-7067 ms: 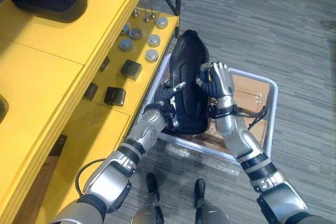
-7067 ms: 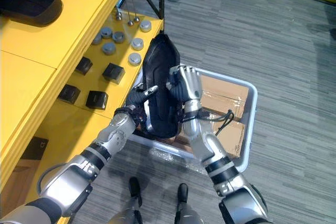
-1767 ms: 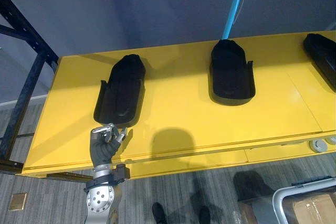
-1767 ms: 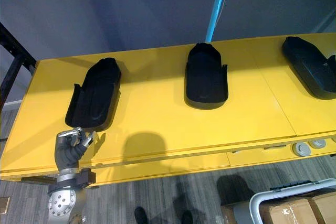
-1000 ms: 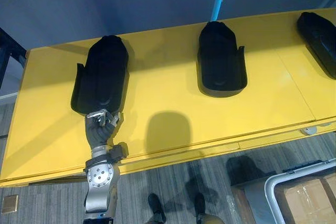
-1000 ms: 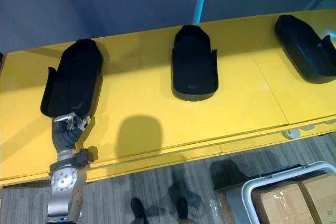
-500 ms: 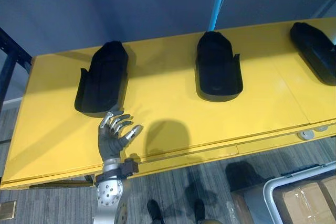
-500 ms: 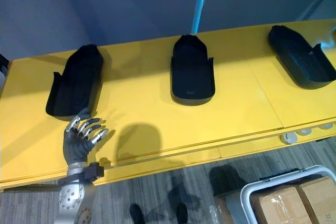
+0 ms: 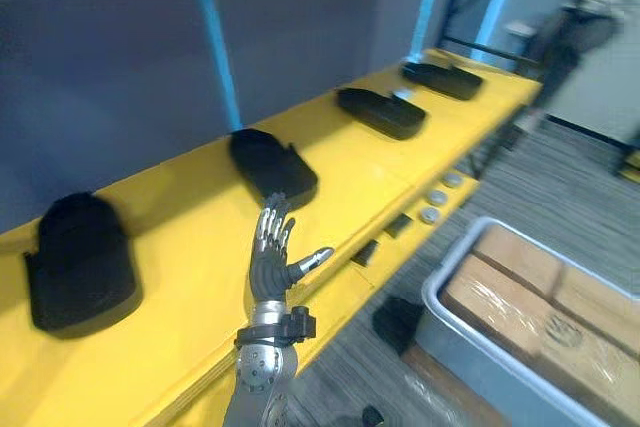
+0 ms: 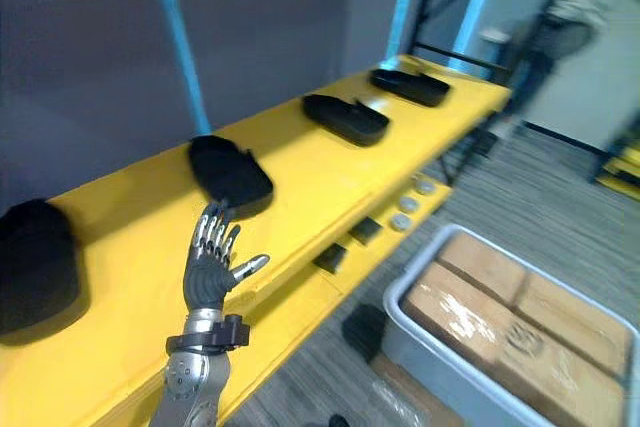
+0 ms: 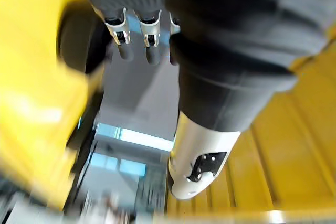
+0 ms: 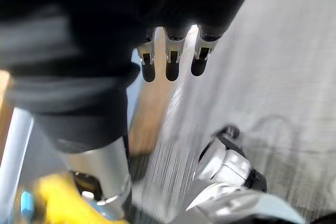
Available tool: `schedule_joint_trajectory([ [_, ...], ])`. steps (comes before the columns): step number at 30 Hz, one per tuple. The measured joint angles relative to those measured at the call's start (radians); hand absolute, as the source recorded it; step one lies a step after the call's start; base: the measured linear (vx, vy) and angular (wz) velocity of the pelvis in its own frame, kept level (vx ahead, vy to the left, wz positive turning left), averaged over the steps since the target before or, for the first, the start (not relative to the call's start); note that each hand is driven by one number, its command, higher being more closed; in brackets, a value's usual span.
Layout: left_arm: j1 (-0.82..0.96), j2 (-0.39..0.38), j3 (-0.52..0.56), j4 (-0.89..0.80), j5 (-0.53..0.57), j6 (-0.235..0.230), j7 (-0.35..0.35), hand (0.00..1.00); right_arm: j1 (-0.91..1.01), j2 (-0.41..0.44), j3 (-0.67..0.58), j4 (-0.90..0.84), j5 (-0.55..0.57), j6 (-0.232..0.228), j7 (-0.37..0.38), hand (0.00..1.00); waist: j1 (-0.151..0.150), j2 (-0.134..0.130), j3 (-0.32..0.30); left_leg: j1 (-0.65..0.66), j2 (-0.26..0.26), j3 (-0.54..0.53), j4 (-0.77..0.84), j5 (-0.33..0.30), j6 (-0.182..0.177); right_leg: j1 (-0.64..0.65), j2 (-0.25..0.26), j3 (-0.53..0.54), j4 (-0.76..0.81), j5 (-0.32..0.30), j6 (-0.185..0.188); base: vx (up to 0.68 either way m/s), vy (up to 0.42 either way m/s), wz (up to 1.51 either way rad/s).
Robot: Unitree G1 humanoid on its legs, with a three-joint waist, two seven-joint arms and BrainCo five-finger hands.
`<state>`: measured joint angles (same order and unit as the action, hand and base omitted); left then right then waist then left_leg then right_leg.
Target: Walk over and take plastic housings, then place them on the shelf
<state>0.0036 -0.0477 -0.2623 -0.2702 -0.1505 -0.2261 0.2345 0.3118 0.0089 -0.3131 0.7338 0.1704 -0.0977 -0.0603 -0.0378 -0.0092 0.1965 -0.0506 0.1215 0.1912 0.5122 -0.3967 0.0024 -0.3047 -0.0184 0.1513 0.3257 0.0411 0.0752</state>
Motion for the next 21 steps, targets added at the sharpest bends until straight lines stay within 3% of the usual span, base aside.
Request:
schedule_joint_trajectory([
  [1, -0.002, 0.0, 0.001, 0.005, 0.0, 0.001, 0.001, 0.0, 0.003, 0.0, 0.001, 0.0, -0.002, 0.001, 0.0, 0.0, 0.0, 0.0, -0.002, 0.016, 0.005, 0.033, -0.019, 0.009, 0.004, 0.0, -0.02, -0.059, 0.037, -0.004, 0.004, -0.13, 0.196, -1.57],
  [3, -0.008, 0.0, 0.001, 0.005, 0.0, 0.001, 0.001, 0.0, 0.005, 0.001, 0.003, 0.0, -0.014, 0.006, 0.0, 0.0, 0.001, 0.0, -0.015, 0.051, 0.021, 0.125, -0.071, 0.035, 0.008, 0.023, -0.044, -0.151, 0.137, -0.07, 0.006, -0.03, 0.086, -1.35],
  [5, -0.015, 0.0, 0.014, 0.005, -0.001, 0.003, 0.001, 0.0, -0.006, -0.002, 0.0, -0.026, -0.027, 0.012, -0.004, 0.0, 0.008, -0.004, -0.029, 0.093, 0.036, 0.24, -0.119, 0.059, -0.001, 0.069, -0.088, -0.229, 0.233, -0.192, -0.011, 0.0, 0.007, -1.44],
  [6, -0.012, 0.0, 0.023, 0.005, 0.0, 0.004, 0.002, 0.0, -0.006, -0.002, 0.003, -0.045, -0.032, 0.015, -0.006, 0.0, 0.011, -0.005, -0.038, 0.102, 0.038, 0.269, -0.128, 0.062, -0.006, 0.086, -0.1, -0.238, 0.242, -0.214, -0.012, 0.01, -0.051, -1.4],
  [8, -0.011, 0.0, 0.062, 0.009, 0.0, 0.008, 0.001, 0.0, -0.013, -0.004, 0.005, -0.143, -0.064, 0.017, -0.01, 0.0, 0.006, -0.018, -0.07, 0.117, 0.034, 0.347, -0.151, 0.074, -0.031, 0.105, -0.122, -0.243, 0.222, -0.266, -0.01, 0.02, -0.145, -1.07],
  [10, -0.011, 0.005, 0.105, 0.059, 0.006, 0.009, -0.002, 0.0, -0.028, -0.029, 0.005, -0.202, -0.093, 0.016, -0.016, 0.0, -0.002, -0.021, -0.106, 0.091, 0.012, 0.319, -0.168, 0.079, -0.042, 0.12, -0.095, -0.228, 0.087, -0.286, -0.009, 0.03, -0.165, -0.78],
  [11, -0.012, 0.01, 0.143, 0.123, 0.016, 0.016, -0.003, 0.0, -0.069, -0.064, 0.005, -0.212, -0.107, 0.016, -0.018, 0.0, 0.001, 0.006, -0.121, 0.075, -0.007, 0.233, -0.208, 0.1, -0.021, 0.127, -0.054, -0.204, 0.018, -0.243, -0.029, 0.03, -0.163, -0.89],
  [12, -0.012, 0.015, 0.166, 0.152, 0.016, 0.018, -0.002, 0.0, -0.088, -0.074, 0.005, -0.214, -0.111, 0.015, -0.019, 0.0, 0.003, 0.007, -0.123, 0.084, -0.008, 0.225, -0.232, 0.113, -0.01, 0.132, -0.038, -0.188, -0.007, -0.226, -0.036, 0.04, -0.113, -0.83],
  [14, -0.03, 0.031, 0.253, 0.301, 0.014, 0.035, 0.001, 0.0, -0.133, -0.106, -0.009, -0.212, -0.128, 0.009, -0.033, 0.0, 0.002, 0.012, -0.134, 0.113, 0.002, 0.191, -0.312, 0.169, -0.034, 0.163, 0.003, -0.165, -0.097, -0.168, -0.052, 0.05, -0.136, -0.5],
  [17, -0.072, 0.071, 0.32, 0.56, 0.007, 0.056, 0.002, 0.0, -0.18, -0.125, -0.044, -0.176, -0.129, 0.008, -0.04, 0.0, -0.002, 0.013, -0.133, 0.129, 0.005, 0.179, -0.354, 0.213, -0.051, 0.205, 0.017, -0.162, -0.196, -0.115, -0.06, 0.05, -0.09, -0.11],
  [21, -0.092, 0.115, 0.334, 0.98, -0.014, 0.113, -0.035, 0.0, -0.263, -0.16, -0.116, 0.103, -0.128, 0.01, -0.043, 0.0, -0.006, 0.017, -0.132, 0.146, -0.005, 0.096, -0.38, 0.233, -0.06, 0.28, 0.01, -0.192, -0.303, -0.07, -0.056, 0.01, -0.005, 0.18],
])
